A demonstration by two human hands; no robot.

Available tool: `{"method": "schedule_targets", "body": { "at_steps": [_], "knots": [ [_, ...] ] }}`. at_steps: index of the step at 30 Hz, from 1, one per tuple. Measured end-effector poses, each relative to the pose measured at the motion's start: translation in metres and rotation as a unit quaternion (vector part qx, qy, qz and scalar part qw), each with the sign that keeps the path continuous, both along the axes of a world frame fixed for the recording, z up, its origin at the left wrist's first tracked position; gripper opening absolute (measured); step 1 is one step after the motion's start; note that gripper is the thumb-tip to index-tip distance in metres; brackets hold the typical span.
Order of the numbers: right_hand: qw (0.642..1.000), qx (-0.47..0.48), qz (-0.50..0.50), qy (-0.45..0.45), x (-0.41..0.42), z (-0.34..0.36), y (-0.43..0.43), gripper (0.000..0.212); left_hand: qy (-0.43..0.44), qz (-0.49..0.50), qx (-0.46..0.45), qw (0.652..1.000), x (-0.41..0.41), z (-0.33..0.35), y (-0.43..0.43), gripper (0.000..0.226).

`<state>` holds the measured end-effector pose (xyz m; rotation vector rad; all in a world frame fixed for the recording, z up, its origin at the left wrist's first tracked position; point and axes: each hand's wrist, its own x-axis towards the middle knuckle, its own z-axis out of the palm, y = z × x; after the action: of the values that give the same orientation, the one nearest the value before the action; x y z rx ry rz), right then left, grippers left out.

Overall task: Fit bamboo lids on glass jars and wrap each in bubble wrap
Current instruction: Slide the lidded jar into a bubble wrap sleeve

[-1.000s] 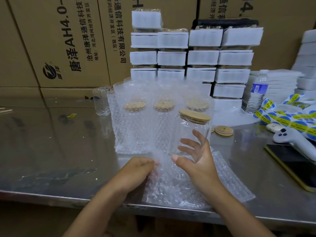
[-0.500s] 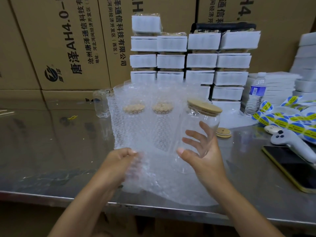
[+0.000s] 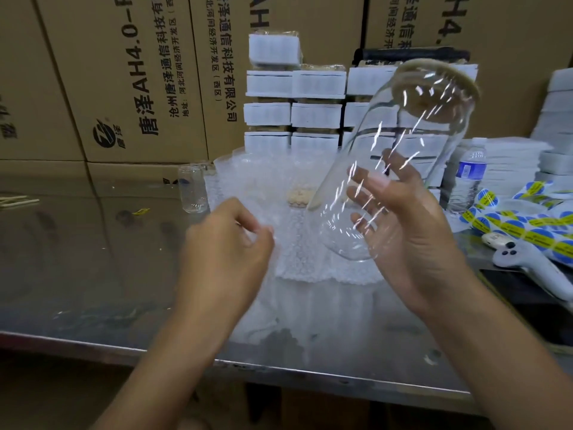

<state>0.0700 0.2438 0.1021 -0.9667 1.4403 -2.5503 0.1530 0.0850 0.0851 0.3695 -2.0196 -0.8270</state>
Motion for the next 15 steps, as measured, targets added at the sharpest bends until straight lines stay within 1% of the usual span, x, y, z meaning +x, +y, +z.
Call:
{"method": "schedule_targets", "body": {
  "at_steps": [3,5,6,8,10,12,13,15],
  "knots": [
    [1.0,0.008,0.013,-0.003,0.005,0.005,0.003,0.073,-0.049,-0.011,-0.017,0.999,-0.025,-0.019,0.014,0.018],
    [1.0,0.009,0.013,-0.009,0.004,0.001,0.001,0.063,-0.093,-0.033,-0.023,0.995,-0.039,-0.032,0.024,0.015],
    [1.0,0.01,0.01,-0.013,0.003,-0.002,0.0,0.062,-0.11,-0.053,-0.009,0.992,-0.044,-0.036,0.029,0.015],
    [0.999,0.012,-0.011,-0.028,0.0,-0.01,-0.004,0.071,-0.116,-0.107,0.072,0.985,-0.054,-0.041,0.037,0.021],
    [0.997,0.006,-0.052,-0.047,-0.005,-0.02,-0.007,0.076,-0.12,-0.158,0.186,0.962,-0.059,-0.042,0.043,0.026],
    [0.994,-0.018,-0.094,-0.059,-0.013,-0.03,-0.006,0.071,-0.124,-0.213,0.287,0.926,-0.061,-0.043,0.049,0.021],
    [0.991,-0.025,-0.111,-0.064,-0.017,-0.035,-0.004,0.067,-0.121,-0.235,0.318,0.911,-0.061,-0.043,0.05,0.018],
    [0.988,-0.027,-0.133,-0.077,-0.024,-0.044,0.001,0.062,-0.106,-0.257,0.352,0.894,-0.059,-0.043,0.05,0.018]
  ]
}}
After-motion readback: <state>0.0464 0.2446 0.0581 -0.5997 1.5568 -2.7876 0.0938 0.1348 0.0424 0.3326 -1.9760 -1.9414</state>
